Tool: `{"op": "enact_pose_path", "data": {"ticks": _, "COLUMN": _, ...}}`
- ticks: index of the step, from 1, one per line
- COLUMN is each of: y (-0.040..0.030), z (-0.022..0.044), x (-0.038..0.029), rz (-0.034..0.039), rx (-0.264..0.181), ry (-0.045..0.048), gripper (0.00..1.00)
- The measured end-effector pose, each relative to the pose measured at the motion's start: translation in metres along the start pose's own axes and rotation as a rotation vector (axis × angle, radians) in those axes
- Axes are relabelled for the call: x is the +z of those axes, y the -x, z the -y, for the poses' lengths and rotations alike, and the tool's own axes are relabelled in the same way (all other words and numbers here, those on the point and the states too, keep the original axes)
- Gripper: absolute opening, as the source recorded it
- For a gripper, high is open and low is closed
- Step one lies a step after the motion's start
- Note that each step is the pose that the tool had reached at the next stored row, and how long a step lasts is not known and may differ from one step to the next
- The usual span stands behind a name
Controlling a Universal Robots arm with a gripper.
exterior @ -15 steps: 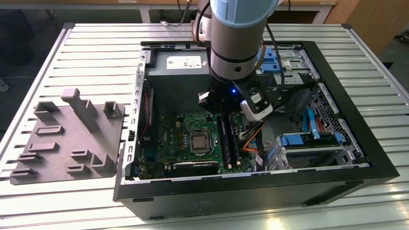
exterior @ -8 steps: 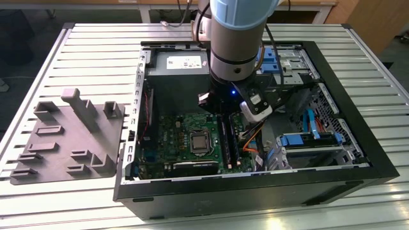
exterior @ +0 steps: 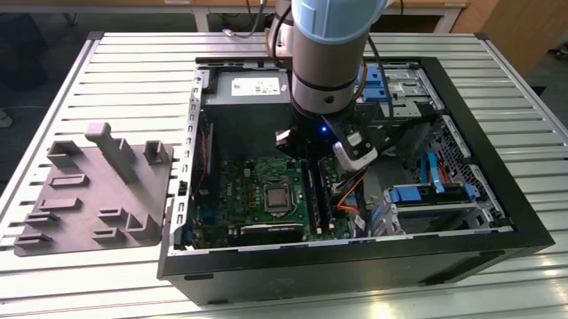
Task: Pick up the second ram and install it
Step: 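Press down the second ram until it locks into place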
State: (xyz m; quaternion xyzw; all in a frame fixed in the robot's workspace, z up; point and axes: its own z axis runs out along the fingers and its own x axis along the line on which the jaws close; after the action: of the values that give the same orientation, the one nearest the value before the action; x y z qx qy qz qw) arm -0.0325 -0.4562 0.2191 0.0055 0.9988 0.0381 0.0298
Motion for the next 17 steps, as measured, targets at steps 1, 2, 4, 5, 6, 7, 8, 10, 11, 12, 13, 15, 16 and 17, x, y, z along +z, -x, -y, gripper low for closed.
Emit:
{"op": "enact_pose_path", "data": {"ticks": 1, "y": 0.0, "z": 0.0001, "x": 0.0004, "rz": -0.0001, "rx": 0.0, "ry": -0.0002, "gripper": 0.11}}
{"op": "enact_pose_path", "data": {"ticks": 2, "y": 0.0, "z": 0.0001, "x": 0.0005, "rz": -0.0001, "rx": 0.0, "ry": -0.0003, "gripper": 0.11}}
{"op": "enact_pose_path", "data": {"ticks": 4, "y": -0.0001, "z": 0.0001, "x": 0.0007, "rz": 0.0, "rx": 0.0, "ry": 0.0, "gripper": 0.11}}
{"op": "enact_pose_path", "data": {"ticks": 5, "y": -0.0001, "z": 0.0001, "x": 0.0008, "rz": 0.0, "rx": 0.0, "ry": 0.0002, "gripper": 0.11}}
{"op": "enact_pose_path", "data": {"ticks": 6, "y": -0.0001, "z": 0.0001, "x": 0.001, "rz": 0.0, "rx": 0.0, "ry": 0.0001, "gripper": 0.11}}
{"op": "enact_pose_path", "data": {"ticks": 7, "y": -0.0001, "z": 0.0001, "x": 0.0015, "rz": 0.0001, "rx": 0.0, "ry": 0.0003, "gripper": 0.11}}
{"op": "enact_pose_path", "data": {"ticks": 8, "y": -0.0001, "z": 0.0001, "x": 0.0021, "rz": 0.0, "rx": 0.0, "ry": 0.0003, "gripper": 0.11}}
{"op": "enact_pose_path", "data": {"ticks": 10, "y": -0.0002, "z": 0.0002, "x": 0.0023, "rz": -0.0001, "rx": 0.0, "ry": -0.0002, "gripper": 0.11}}
{"op": "enact_pose_path", "data": {"ticks": 11, "y": -0.0002, "z": 0.0002, "x": 0.0024, "rz": -0.0001, "rx": 0.0, "ry": -0.0002, "gripper": 0.11}}
{"op": "enact_pose_path", "data": {"ticks": 12, "y": -0.0002, "z": 0.0002, "x": 0.0025, "rz": 0.0, "rx": 0.0, "ry": -0.0001, "gripper": 0.11}}
{"op": "enact_pose_path", "data": {"ticks": 13, "y": -0.0002, "z": 0.0002, "x": 0.0025, "rz": 0.0, "rx": 0.0, "ry": 0.0001, "gripper": 0.11}}
{"op": "enact_pose_path", "data": {"ticks": 15, "y": -0.0002, "z": 0.0002, "x": 0.0028, "rz": 0.0, "rx": 0.0, "ry": 0.0001, "gripper": 0.11}}
{"op": "enact_pose_path", "data": {"ticks": 16, "y": -0.0002, "z": 0.0002, "x": 0.0035, "rz": 0.0, "rx": 0.0, "ry": 0.0001, "gripper": 0.11}}
{"op": "enact_pose_path", "data": {"ticks": 17, "y": -0.0003, "z": 0.0003, "x": 0.0039, "rz": -0.0002, "rx": 0.0, "ry": -0.0003, "gripper": 0.11}}
